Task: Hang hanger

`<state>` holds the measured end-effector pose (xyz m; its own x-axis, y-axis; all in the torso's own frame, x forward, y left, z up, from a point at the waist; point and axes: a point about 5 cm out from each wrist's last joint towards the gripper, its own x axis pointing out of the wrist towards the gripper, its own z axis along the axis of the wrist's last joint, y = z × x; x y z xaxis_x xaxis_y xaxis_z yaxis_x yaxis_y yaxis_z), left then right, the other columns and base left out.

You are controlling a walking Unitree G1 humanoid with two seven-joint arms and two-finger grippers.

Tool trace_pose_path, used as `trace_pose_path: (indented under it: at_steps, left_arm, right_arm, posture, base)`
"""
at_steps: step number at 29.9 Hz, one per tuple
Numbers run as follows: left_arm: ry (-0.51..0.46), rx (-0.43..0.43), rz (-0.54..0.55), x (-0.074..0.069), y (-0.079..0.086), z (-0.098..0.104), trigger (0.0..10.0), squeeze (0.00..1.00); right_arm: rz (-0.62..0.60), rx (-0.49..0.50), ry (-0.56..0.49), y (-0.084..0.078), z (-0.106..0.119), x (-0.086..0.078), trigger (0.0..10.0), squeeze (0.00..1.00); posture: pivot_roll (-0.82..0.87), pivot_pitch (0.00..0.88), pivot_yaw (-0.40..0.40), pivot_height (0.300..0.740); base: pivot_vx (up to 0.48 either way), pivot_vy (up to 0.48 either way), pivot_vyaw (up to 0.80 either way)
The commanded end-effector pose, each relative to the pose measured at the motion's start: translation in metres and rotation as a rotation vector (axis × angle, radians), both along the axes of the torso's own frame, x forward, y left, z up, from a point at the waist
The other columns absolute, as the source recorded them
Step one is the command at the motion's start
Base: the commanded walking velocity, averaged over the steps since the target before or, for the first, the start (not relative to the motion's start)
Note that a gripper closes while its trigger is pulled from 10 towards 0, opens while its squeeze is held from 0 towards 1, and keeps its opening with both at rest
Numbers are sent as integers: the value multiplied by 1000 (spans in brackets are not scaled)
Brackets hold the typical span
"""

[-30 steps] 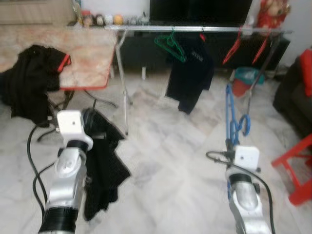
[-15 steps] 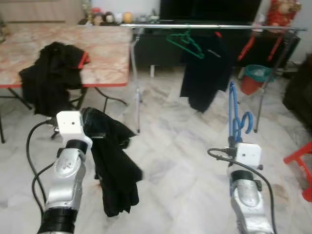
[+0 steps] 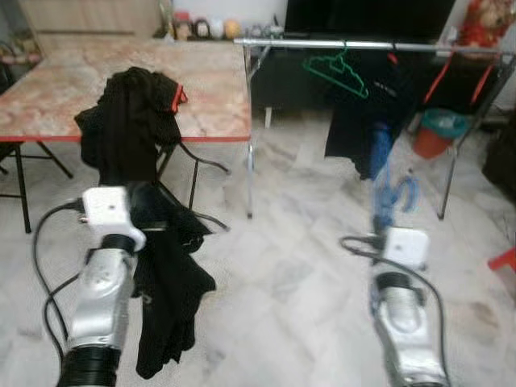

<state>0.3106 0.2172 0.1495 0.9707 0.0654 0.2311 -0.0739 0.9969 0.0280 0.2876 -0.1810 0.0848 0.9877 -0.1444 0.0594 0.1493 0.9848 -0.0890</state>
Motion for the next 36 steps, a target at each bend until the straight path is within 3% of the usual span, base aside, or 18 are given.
trace_pose_path:
  at_steps: [1,17,19,20,23,24,25,30,31,36]
  left_arm:
    - [-44,13,-17,2,-7,9,10000,0]
    - [-43,16,-25,2,-8,7,10000,0]
    - [-44,15,-25,2,-9,7,10000,0]
    - [-44,15,-25,2,-9,7,10000,0]
    - [-50,14,-20,3,-10,9,10000,0]
    - [-50,14,-20,3,-10,9,10000,0]
    - [-51,12,-16,3,-9,9,10000,0]
    - [-51,9,-10,3,-9,8,10000,0]
    - [-50,8,-8,3,-9,8,10000,0]
    - [-61,24,-11,2,-10,10,10000,0]
  right_arm:
    - [-37,-10,4,-11,-1,-2,10000,0]
    - [-41,-23,34,-19,-6,1,10000,0]
    - [-73,-33,144,-36,-28,-1,10000,0]
    - [-73,-33,144,-36,-28,-1,10000,0]
    - [-163,-87,401,-64,-69,-18,10000,0]
    - [-163,-87,401,-64,-69,-18,10000,0]
    - [-184,-77,473,-69,-80,-25,10000,0]
    - [-176,-40,623,-67,-107,-45,10000,0]
    - [-143,-45,718,-58,-124,-60,10000,0]
    - [-104,-31,881,-43,-152,-91,10000,0]
  posture:
    - [73,0,-24,740]
    - [72,0,-25,740]
    - [70,0,-25,740]
    - [70,0,-25,740]
    - [78,0,-34,740]
    - [78,0,-34,740]
    - [78,0,-34,740]
    - [80,0,-33,740]
    - [81,0,-31,740]
    - [95,0,-32,740]
  base:
    - [0,375,0]
    - [0,376,0]
    - [0,375,0]
    - [0,375,0]
    - [0,376,0]
    - [0,379,0]
    - [0,375,0]
    - [0,376,0]
    - [0,375,0]
    - [0,149,0]
